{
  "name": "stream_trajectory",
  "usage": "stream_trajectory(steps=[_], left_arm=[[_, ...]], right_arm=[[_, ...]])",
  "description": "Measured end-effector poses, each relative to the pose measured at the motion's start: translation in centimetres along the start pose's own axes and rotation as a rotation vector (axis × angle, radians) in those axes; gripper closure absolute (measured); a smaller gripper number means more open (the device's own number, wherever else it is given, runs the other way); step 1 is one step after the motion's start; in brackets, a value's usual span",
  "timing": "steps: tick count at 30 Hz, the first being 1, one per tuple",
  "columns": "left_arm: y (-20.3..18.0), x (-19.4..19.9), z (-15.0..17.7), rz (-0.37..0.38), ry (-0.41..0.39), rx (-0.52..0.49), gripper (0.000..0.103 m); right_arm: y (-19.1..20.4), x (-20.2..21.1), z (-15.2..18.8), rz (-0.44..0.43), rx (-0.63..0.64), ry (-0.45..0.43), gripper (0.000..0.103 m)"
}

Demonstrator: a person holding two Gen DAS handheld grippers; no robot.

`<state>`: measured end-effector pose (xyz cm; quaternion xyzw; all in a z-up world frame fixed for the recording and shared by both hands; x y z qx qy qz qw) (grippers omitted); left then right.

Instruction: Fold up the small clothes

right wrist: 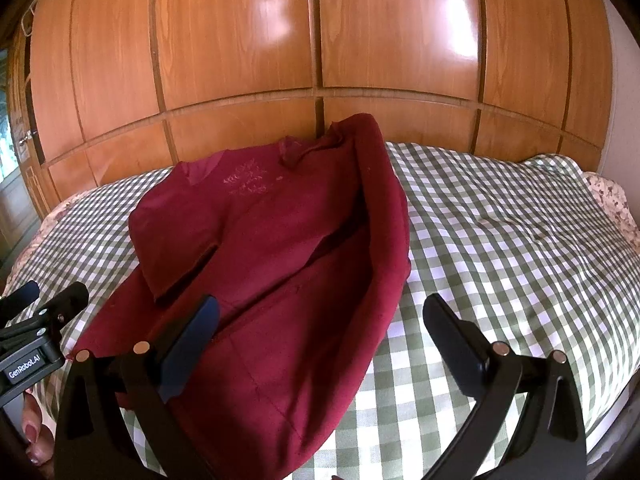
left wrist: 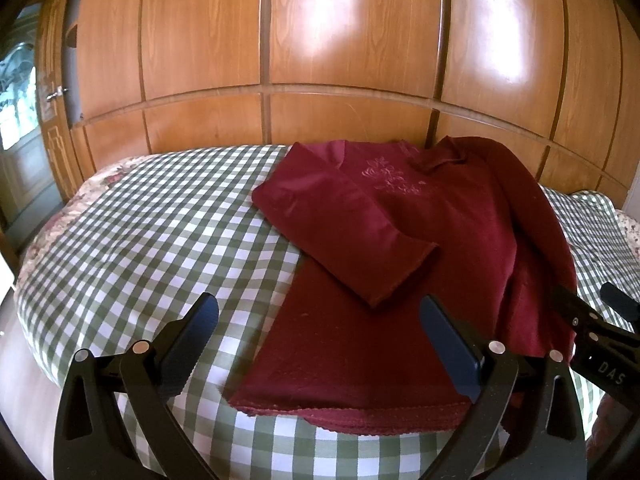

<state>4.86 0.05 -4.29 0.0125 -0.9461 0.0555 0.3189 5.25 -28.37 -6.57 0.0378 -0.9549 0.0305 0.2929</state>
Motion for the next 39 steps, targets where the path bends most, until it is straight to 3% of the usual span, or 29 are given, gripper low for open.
stream_trajectory(steps=[39], left_arm=[[-0.90,-0.54,0.65,0.031,0.034,0.000,0.004]], right_arm=[[0.04,-0.75,0.38,-0.022,-0.014,0.037,0.002]])
Point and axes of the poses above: each gripper's, at about its wrist camera, not at the fingertips, and x roughly against the way its jaws point, y to its left, z to its underside, the point moved 6 cm from there along -x, roughly the way its jaws point, and after that the axes turned 5 degrees about x, right-handed, at the moved point
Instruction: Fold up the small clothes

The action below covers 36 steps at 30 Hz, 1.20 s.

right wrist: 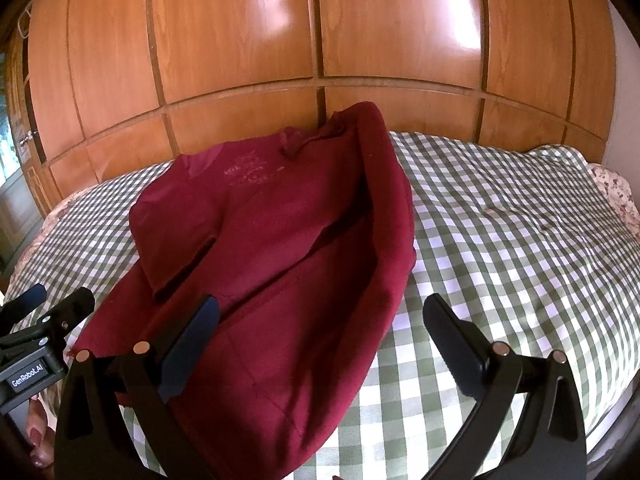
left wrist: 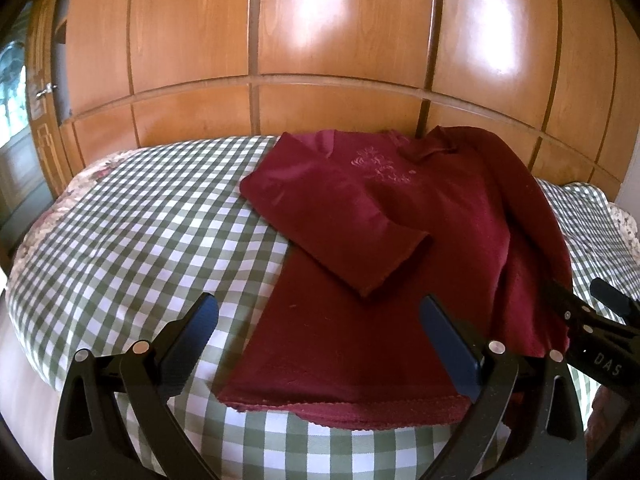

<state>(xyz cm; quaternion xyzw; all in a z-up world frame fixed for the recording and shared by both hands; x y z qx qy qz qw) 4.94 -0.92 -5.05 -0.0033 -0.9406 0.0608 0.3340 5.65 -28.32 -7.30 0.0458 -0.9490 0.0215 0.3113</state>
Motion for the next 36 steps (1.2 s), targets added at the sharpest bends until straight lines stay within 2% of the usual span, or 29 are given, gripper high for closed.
stream_trajectory(steps=[9,14,17,20,23,26,27,29,30,32,35,36], left_arm=[[0.1,-0.4,0.1,0.025,0.021,0.003,0.004],[0.1,-0.9,0.2,0.051,0.044,-0.011,0.004],[0.1,-1.4,0.5,0.067,0.062,-0.029,0.004],[0.7,-1.9,0.7,0.043,0.055,-0.028,0.004],[1.3,-2.3,0.9,0.016,0.051,-0.035,0.004],[2.2,-3.2,1.2,0.026,0.080,0.001,0.004],[2.7,-3.6,1.3,0.039,0.096,0.023,0.004],[3.3,-4.2,1.7,0.047,0.114,0.051,0.004],[3.7,-4.4,2.0,0.048,0.121,0.066,0.004],[4.1,-4.9,2.3,0.044,0.127,0.076,0.004],[4.7,-5.6,2.8,0.019,0.136,0.076,0.004],[4.9,-5.7,3.0,0.011,0.138,0.073,0.004]], right_arm=[[-0.2,-0.3,0.1,-0.003,-0.011,0.015,0.002],[-0.5,-0.1,-0.3,0.009,-0.008,-0.016,0.002],[-1.1,-0.2,-0.8,-0.047,-0.034,-0.039,0.002],[-2.0,-0.7,-0.6,-0.052,-0.062,-0.001,0.002],[-2.3,-0.8,0.1,-0.098,-0.062,0.016,0.002],[-2.5,-0.9,0.9,-0.111,-0.066,0.038,0.003],[-2.5,-1.1,1.3,-0.129,-0.074,0.053,0.005],[-2.3,-1.5,1.7,-0.164,-0.083,0.075,0.038],[-2.2,-1.9,2.0,-0.172,-0.075,0.101,0.046],[-2.2,-2.5,2.6,-0.201,-0.089,0.144,0.080],[-3.4,-3.2,3.1,-0.224,-0.133,0.181,0.094],[-4.1,-3.2,3.0,-0.235,-0.155,0.185,0.094]])
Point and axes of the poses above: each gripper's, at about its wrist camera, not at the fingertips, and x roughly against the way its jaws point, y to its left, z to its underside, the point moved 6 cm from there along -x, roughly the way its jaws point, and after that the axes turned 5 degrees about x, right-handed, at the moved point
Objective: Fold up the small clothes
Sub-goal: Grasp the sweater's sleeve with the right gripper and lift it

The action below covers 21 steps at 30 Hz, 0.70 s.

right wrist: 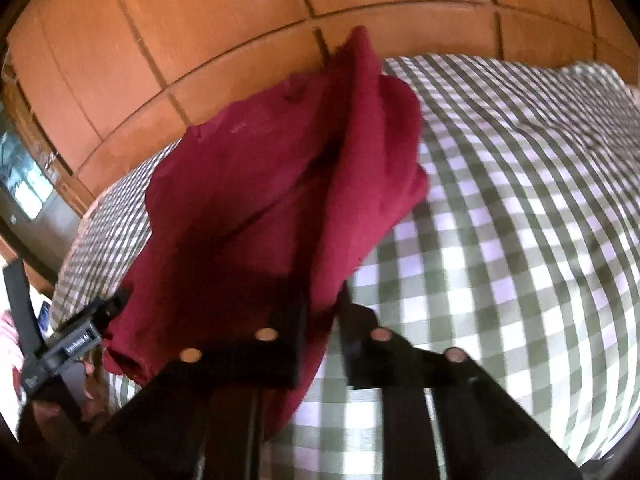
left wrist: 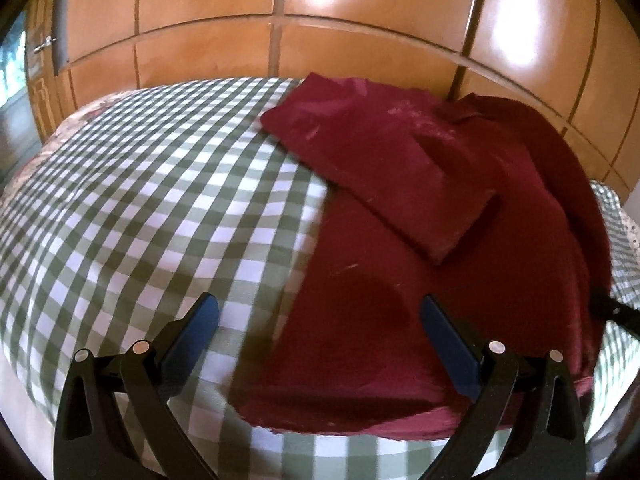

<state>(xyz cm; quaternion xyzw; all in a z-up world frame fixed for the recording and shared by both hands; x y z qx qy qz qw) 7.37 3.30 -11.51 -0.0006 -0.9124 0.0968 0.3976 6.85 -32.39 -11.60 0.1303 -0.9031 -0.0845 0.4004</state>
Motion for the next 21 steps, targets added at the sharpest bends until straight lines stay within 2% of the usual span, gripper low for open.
stream_trajectory(steps=[2,6,11,17,21], left_arm=[[0.2,-0.4,0.4,0.002,0.015,0.004,0.004],[0.4,-1.1,0.6,0.001,0.022,0.002,0.004],[0.3,-1.6,0.6,-0.002,0.011,-0.004,0.004],[0.3,-1.6,0.5,0.005,0.002,0.006,0.004],[0.3,-1.7,0.5,0.000,0.002,0.002,0.004]], right_arm=[[-1.1,0.5,-0.4,-0.016,-0.031,-0.005,0.095],[-4.4,2.0,-2.2,0.079,-0.017,-0.044,0.096],[-9.9,3.0,-4.5,0.232,-0.022,-0.071,0.097],[-17.2,4.3,-9.2,0.470,0.019,-0.124,0.097],[-21.5,4.4,-12.2,0.552,-0.025,-0.141,0.097]])
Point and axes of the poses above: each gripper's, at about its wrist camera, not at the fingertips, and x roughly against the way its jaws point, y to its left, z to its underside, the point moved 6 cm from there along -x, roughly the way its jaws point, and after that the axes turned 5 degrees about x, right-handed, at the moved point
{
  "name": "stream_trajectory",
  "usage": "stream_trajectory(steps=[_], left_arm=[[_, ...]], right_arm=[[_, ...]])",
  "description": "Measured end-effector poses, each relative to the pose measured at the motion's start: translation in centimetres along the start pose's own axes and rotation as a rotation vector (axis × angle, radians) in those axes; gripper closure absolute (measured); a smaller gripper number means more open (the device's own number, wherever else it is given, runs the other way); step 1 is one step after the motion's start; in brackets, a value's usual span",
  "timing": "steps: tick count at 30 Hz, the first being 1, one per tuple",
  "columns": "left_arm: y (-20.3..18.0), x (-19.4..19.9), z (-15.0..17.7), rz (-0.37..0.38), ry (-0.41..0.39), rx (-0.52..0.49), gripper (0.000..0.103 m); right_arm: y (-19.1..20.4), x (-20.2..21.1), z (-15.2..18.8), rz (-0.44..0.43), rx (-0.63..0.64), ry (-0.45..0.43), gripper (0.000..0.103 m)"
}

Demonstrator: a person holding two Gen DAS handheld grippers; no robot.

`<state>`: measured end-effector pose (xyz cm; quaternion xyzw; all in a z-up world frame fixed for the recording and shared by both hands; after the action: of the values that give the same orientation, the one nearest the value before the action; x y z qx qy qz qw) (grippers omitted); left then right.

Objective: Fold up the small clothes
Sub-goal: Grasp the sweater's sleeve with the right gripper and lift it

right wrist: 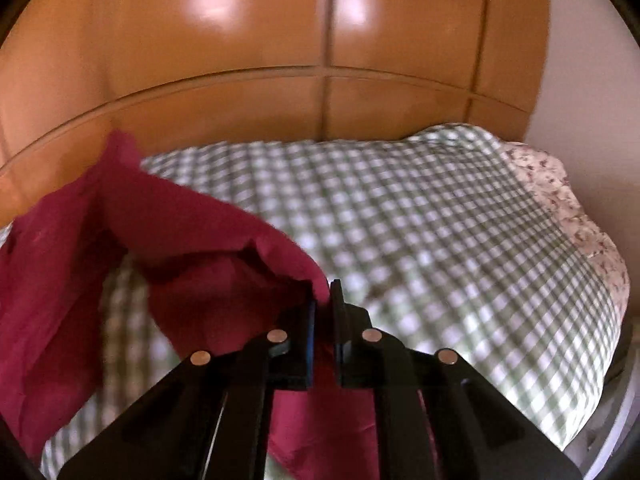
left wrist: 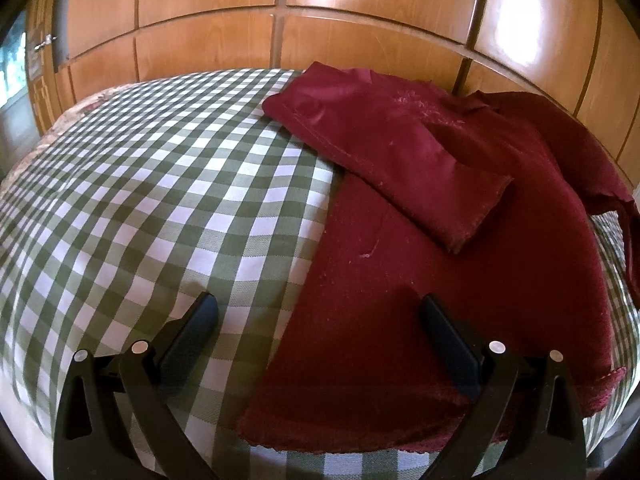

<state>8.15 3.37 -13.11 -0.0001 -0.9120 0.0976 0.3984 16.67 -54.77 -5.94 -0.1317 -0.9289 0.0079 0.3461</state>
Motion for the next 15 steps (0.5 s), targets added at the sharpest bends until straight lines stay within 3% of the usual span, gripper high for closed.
stream_trajectory(steps=[7,9,10,11,14,15], left_arm=[[0.1,-0.2,0.0,0.006,-0.015,0.001,0.003],[0.1,-0.2,0.0,0.009,-0.024,0.002,0.003],[0.1,-0.2,0.1,0.007,-0.027,-0.002,0.003],[0.1,-0.2,0.1,0.006,-0.029,-0.006,0.003],[0.1,-0.3,0.1,0.013,-0.036,-0.003,0.003],[0.1,-0.3,0.0,0.016,-0.039,0.000,0.003]], right_arm=[[-4.2,-4.4,-3.7,0.149,-0.047,-0.006,0.095],[-5.7,-6.1,-3.9,0.213,-0.083,0.028,0.080],[-6.3,-6.6,-3.5,0.238,-0.109,0.046,0.058],[-6.8,-7.0,-3.0,0.252,-0.150,0.063,0.045],[-5.9,-5.6,-2.1,0.163,-0.227,0.006,0.045],[-4.4,-4.4,-1.8,0.077,-0.236,-0.032,0.045]])
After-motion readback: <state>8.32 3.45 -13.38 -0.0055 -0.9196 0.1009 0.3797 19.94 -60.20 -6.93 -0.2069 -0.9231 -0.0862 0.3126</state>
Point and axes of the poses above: each gripper's, at about its wrist camera, not at the fingertips, and x roughly against the way its jaws point, y to its left, z to its underside, the point moved 6 cm from there along -x, roughly the way its jaws point, and after that the axes turned 5 degrees about x, right-handed, at the moved point
